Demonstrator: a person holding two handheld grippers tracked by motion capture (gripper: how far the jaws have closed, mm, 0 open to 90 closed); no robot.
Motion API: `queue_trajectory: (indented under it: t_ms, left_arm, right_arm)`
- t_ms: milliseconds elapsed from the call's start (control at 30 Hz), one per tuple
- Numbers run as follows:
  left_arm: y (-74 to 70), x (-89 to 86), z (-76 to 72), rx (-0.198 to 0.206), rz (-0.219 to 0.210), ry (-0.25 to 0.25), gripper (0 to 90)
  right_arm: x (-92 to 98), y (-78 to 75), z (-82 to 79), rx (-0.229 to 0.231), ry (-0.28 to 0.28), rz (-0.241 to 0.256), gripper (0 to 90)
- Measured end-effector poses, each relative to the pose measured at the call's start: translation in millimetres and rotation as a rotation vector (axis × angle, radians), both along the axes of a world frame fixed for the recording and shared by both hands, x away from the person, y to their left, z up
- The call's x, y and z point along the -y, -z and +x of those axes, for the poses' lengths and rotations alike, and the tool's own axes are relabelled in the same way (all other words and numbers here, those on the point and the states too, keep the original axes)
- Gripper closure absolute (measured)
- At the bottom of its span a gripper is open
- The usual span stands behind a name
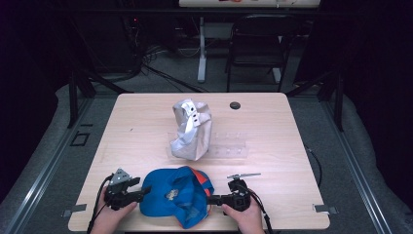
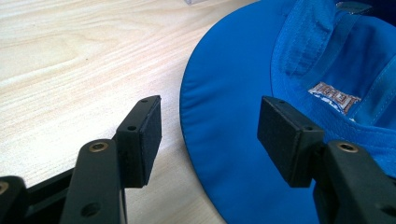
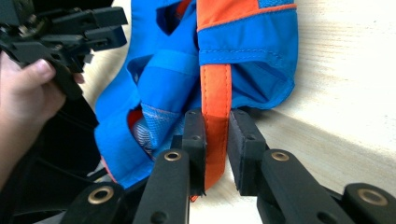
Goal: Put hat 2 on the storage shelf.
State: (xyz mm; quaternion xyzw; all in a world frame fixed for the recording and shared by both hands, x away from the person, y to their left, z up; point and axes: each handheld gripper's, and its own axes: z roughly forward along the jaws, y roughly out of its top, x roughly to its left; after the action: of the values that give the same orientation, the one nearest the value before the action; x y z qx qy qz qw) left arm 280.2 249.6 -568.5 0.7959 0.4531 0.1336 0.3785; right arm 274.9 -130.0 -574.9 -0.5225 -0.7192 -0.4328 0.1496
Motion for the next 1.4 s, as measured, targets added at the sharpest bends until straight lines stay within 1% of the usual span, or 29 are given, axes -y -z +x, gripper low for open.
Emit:
queue_trajectory:
  t_ms: [33,67,100,133,267,400,433,500,533,633,700,733,767,833,867,900,967,1000,1067,1100,1133,1167,1200,1233,1267,1300,1333,1367,1400]
  left_arm:
    - [0.0,0.0,0.0,0.0,0.0,0.0,40.6]
    - [0.1,0.0,0.0,0.002,-0.001,-0.001,40.6]
    - [-0.2,-0.2,-0.2,-0.002,0.003,0.003,40.6]
    - [-0.2,-0.1,-0.3,0.001,0.004,0.002,40.7]
    - [0.2,0.4,-0.5,0.005,0.003,0.002,40.8]
    - [1.0,0.9,-0.5,0.014,0.005,0.0,40.8]
    - [1.0,1.0,-0.6,0.014,0.007,0.001,40.8]
    - [0.4,0.7,-0.7,0.007,0.012,0.006,40.9]
    - [0.3,1.1,-0.9,0.013,0.018,0.004,41.0]
    - [0.3,1.4,-0.8,0.014,0.024,0.007,41.1]
    - [0.4,1.4,-0.8,0.017,0.023,0.009,41.2]
    - [0.9,1.7,-0.8,0.024,0.021,0.006,41.1]
    - [0.9,1.7,-0.9,0.024,0.021,0.006,41.1]
    - [0.9,1.6,-0.9,0.025,0.021,0.006,41.1]
    - [0.9,1.6,-0.9,0.025,0.02,0.005,41.2]
    - [0.9,1.5,-0.8,0.026,0.021,0.005,41.1]
    - [0.8,1.5,-0.6,0.025,0.022,0.005,41.1]
    - [0.8,1.5,-0.6,0.025,0.022,0.005,41.1]
    - [0.0,0.9,-0.4,0.022,0.025,0.008,41.1]
    - [0.0,0.8,-0.4,0.023,0.027,0.008,41.1]
    - [0.0,0.8,-0.3,0.024,0.028,0.007,41.2]
    - [0.0,0.7,-0.3,0.025,0.028,0.008,41.1]
    - [0.0,0.7,-0.4,0.025,0.028,0.008,41.2]
    - [0.4,1.0,-0.3,0.029,0.028,0.006,41.3]
    - [0.5,1.1,-0.3,0.031,0.029,0.006,41.3]
    - [0.4,1.2,-0.4,0.031,0.029,0.006,41.3]
    - [0.2,1.1,-0.4,0.033,0.028,0.006,41.3]
    - [0.1,1.1,-0.5,0.035,0.028,0.005,41.3]
    - [0.1,1.0,-0.5,0.035,0.03,0.006,41.3]
  right_arm:
    - [0.0,0.0,0.0,0.0,0.0,0.0,78.0]
    - [0.9,-0.7,0.2,-0.009,0.004,0.004,78.1]
    - [2.9,-1.4,0.7,-0.019,0.004,0.02,78.2]
    - [3.3,-2.1,0.7,-0.021,0.011,0.019,78.2]
    - [5.8,-4.4,1.6,-0.027,0.005,0.028,78.3]
    - [9.6,-7.3,2.2,-0.034,0.023,0.036,78.4]
    - [11.3,-8.1,2.5,-0.032,0.024,0.031,78.4]
    - [13.8,-9.2,3.0,-0.036,0.032,0.047,78.5]
    - [15.4,-10.0,3.3,-0.04,0.034,0.044,78.5]
    - [19.9,-12.5,4.5,-0.047,0.04,0.049,78.5]
    - [20.9,-12.5,4.7,-0.046,0.049,0.054,78.4]
    - [23.9,-13.1,5.1,-0.053,0.06,0.052,78.5]
    - [24.7,-13.1,5.2,-0.054,0.068,0.061,78.5]
    - [27.1,-13.6,5.5,-0.058,0.088,0.063,78.5]
    - [31.5,-15.8,6.4,-0.053,0.07,0.009,78.5]
    - [30.5,-14.9,6.3,-0.06,0.089,0.065,78.5]
    - [33.5,-16.3,7.4,-0.059,0.098,0.059,78.5]
    - [34.3,-16.7,7.8,-0.058,0.108,0.071,78.6]
    - [37.5,-18.6,8.7,-0.057,0.109,0.059,78.6]
    - [39.2,-20.0,8.8,-0.054,0.123,0.056,78.6]
    - [43.7,-22.9,9.4,-0.049,0.111,0.015,78.6]
    - [42.9,-22.1,9.4,-0.044,0.138,0.083,78.5]
    - [47.8,-25.8,10.3,-0.043,0.13,0.036,78.5]
    - [53.2,-29.3,11.7,-0.042,0.114,-0.001,78.6]
    - [54.3,-29.7,12.4,-0.043,0.129,0.045,78.5]
    - [58.2,-32.2,13.6,-0.041,0.122,0.041,78.5]
    - [60.6,-34.4,14.0,-0.039,0.139,0.042,78.5]
    - [63.1,-36.2,14.3,-0.034,0.145,0.046,78.5]
    - [65.2,-37.7,14.6,-0.032,0.147,0.034,78.6]
